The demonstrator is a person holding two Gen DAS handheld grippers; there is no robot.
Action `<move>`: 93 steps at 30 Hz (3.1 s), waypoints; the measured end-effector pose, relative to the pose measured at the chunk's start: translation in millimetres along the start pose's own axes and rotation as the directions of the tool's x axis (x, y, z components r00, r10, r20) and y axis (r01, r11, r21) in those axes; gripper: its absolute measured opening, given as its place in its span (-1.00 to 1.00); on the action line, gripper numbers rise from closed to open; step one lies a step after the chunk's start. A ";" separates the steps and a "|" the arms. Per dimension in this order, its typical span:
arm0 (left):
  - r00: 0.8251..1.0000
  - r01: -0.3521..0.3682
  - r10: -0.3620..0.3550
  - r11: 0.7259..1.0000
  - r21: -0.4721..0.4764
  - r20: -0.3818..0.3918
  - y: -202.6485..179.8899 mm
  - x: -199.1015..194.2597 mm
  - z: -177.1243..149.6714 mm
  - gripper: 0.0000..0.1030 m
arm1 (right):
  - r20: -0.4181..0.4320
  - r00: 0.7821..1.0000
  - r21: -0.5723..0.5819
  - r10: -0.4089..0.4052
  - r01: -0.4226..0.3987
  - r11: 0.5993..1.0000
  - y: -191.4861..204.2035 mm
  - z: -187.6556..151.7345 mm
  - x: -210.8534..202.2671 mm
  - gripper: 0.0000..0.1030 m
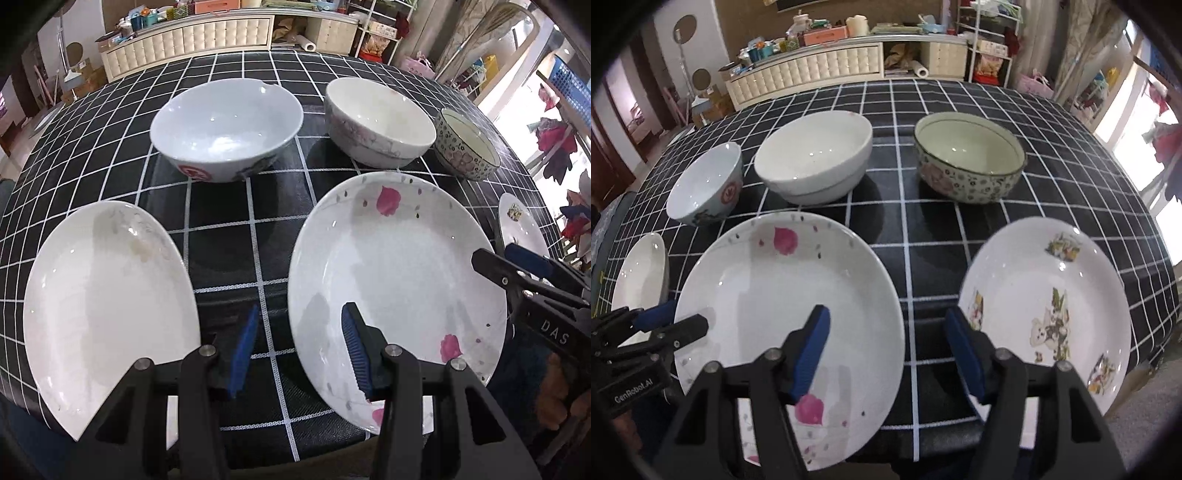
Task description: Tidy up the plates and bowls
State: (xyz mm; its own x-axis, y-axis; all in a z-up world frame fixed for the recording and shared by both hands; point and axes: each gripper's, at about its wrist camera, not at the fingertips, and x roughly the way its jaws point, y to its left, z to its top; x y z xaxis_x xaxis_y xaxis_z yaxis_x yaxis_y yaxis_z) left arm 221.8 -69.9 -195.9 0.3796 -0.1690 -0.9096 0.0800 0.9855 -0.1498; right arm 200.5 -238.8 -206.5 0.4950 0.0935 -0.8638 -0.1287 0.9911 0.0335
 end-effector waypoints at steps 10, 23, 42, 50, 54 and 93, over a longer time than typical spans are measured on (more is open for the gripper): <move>0.999 0.033 -0.034 0.999 -0.016 -0.029 -3.1 15.0 -5.0 -0.46 | -0.087 0.995 0.032 0.057 -0.055 0.998 -4.4 -11.7 19.0 -0.22; 1.000 0.015 -0.015 0.999 -0.028 -0.009 -7.2 7.4 -8.0 -0.63 | -0.047 0.999 0.050 0.000 0.002 0.999 3.9 -22.2 11.4 -0.46; 0.995 -0.021 0.027 0.998 -0.065 0.100 34.0 -64.0 -31.7 -0.77 | 0.039 0.998 0.032 0.042 -0.044 0.999 42.7 -18.2 -32.4 -0.55; 0.990 -0.062 0.078 0.989 -0.135 0.114 79.7 -83.7 -45.0 -0.77 | 0.027 0.995 -0.014 0.096 -0.095 0.995 83.9 -12.2 -27.2 -0.55; 0.990 -0.080 0.099 0.982 -0.171 0.101 106.0 -87.5 -54.6 -0.77 | 0.019 0.993 -0.043 0.112 -0.111 0.993 105.9 -12.1 -21.9 -0.55; 0.983 -0.130 0.163 0.940 -0.316 0.081 215.4 -89.4 -58.8 -0.80 | -0.083 0.987 -0.184 0.139 -0.153 0.971 215.2 15.3 22.3 -0.55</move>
State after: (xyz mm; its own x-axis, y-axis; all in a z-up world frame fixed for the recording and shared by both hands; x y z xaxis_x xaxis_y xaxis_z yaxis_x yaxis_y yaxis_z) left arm 150.8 158.4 -169.6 0.4606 -0.0066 -0.8876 -0.2659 0.9530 -0.1450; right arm 196.9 -22.0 -210.9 0.3991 0.2226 -0.8895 -0.3591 0.9305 0.0718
